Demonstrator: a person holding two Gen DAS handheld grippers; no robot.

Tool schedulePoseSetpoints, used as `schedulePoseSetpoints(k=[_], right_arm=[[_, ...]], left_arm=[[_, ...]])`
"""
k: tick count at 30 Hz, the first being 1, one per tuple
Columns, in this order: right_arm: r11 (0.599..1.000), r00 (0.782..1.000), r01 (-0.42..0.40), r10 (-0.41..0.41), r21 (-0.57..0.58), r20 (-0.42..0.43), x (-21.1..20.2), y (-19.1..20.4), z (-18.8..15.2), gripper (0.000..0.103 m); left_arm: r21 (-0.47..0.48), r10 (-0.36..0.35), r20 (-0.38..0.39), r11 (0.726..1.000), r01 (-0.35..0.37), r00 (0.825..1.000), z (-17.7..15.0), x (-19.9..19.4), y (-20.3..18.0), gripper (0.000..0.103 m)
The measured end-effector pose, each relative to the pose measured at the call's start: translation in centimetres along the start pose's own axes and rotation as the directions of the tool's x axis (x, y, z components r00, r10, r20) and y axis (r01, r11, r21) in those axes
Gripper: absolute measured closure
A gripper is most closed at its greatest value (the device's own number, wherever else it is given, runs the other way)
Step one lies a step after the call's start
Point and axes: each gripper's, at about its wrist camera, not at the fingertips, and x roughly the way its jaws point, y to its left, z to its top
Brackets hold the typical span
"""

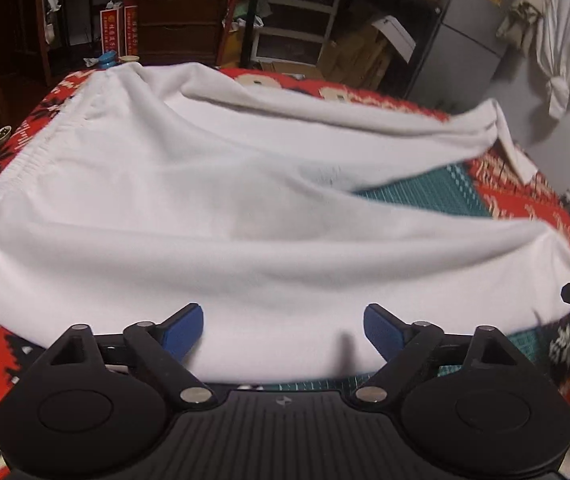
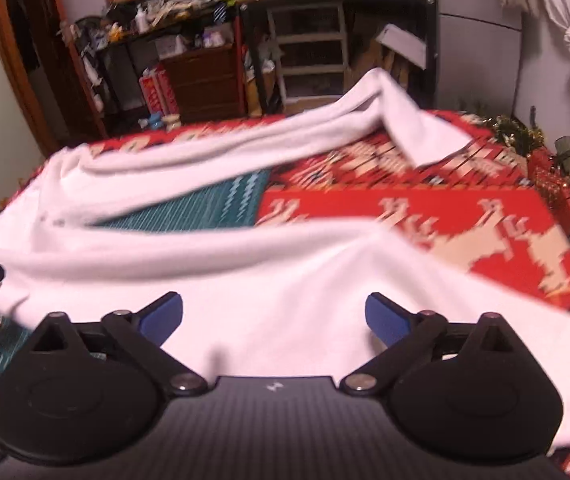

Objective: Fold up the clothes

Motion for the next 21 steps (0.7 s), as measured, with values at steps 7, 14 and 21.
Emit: schedulePoseSetpoints(k=[7, 14, 21], right_arm=[[0.994, 0.994, 0.107, -0.108, -0.039, -0.028, 2.2, 3.4, -3.0, 0.000], [0.989, 0.989, 0.146, -0.147, -0.020, -0.032, 3.1, 3.7, -3.9, 0.000], [0.984, 0.985, 0.170, -0.169, 0.049, -0.028, 3.1, 3.7, -3.8, 0.000]], left_arm=[[0.068, 0.111, 0.022, 0.991, -0.112, 0.994, -1.7, 2.1, -1.2, 0.000], [0.085, 0.115, 0.099, 0.989, -0.124, 0.988, -2.9, 1.8, -1.2, 0.000], [0.106, 0.083, 0.199, 0.989, -0.106, 0.976, -4.3, 1.4, -0.9, 0.000]])
